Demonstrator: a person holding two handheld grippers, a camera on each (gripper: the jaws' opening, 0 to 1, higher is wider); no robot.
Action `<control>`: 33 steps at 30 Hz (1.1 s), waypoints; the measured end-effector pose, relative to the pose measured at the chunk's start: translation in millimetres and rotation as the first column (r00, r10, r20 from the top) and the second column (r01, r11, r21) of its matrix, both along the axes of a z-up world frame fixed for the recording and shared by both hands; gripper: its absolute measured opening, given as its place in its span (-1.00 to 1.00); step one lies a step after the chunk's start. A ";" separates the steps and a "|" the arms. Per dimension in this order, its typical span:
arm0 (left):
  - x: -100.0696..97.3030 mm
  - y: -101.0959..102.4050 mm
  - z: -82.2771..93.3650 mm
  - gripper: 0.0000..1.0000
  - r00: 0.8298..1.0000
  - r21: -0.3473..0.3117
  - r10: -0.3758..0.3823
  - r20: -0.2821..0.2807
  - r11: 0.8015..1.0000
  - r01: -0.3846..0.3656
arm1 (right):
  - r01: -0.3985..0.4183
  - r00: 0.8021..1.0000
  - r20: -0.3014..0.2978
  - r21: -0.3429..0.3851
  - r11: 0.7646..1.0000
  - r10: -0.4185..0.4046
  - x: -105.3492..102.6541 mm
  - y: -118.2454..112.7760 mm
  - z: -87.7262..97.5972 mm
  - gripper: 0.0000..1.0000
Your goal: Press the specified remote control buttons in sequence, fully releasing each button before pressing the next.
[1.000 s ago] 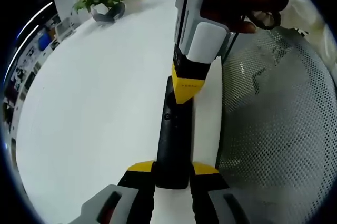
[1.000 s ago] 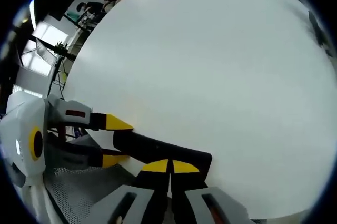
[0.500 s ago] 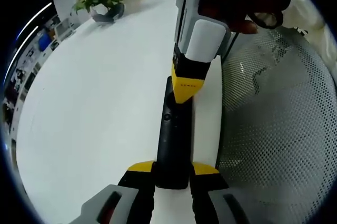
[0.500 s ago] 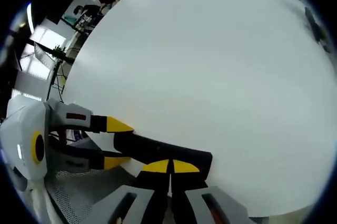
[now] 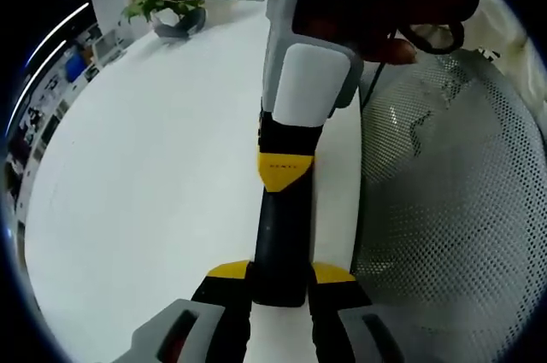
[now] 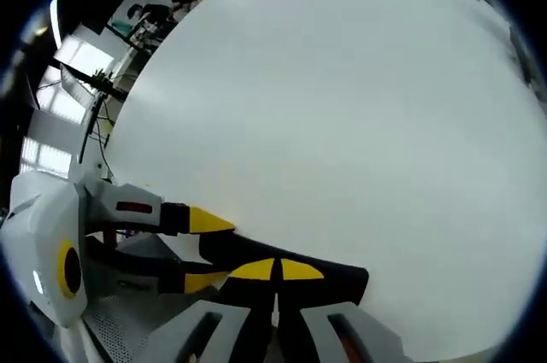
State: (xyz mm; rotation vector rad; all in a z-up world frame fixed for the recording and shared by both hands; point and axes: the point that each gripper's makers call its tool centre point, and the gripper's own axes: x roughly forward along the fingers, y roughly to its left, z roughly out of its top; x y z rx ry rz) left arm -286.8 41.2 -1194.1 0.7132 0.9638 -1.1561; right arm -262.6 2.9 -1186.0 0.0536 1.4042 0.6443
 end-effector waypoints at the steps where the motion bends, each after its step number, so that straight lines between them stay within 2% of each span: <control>1: 0.1 -0.1 -0.1 -0.50 1.000 0.001 0.000 0.000 1.000 0.000 | 0.000 1.000 0.000 0.000 1.000 0.000 0.3 0.2 -0.3 -1.00; 21: 0.6 -0.6 -0.6 -0.51 1.000 -0.013 0.012 -0.004 1.000 -0.012 | 0.029 1.000 -0.004 0.009 1.000 -0.029 2.9 2.4 -3.5 -1.00; 26: 0.8 -1.2 -0.5 -0.51 1.000 -0.011 0.011 -0.004 1.000 -0.011 | -0.004 1.000 0.012 -0.023 1.000 0.004 2.5 4.1 -3.4 -1.00; 33: 0.7 -1.5 -0.3 -0.51 1.000 -0.002 0.011 -0.005 1.000 -0.011 | -0.007 1.000 0.023 -0.032 0.999 0.008 3.8 2.9 -4.5 -1.00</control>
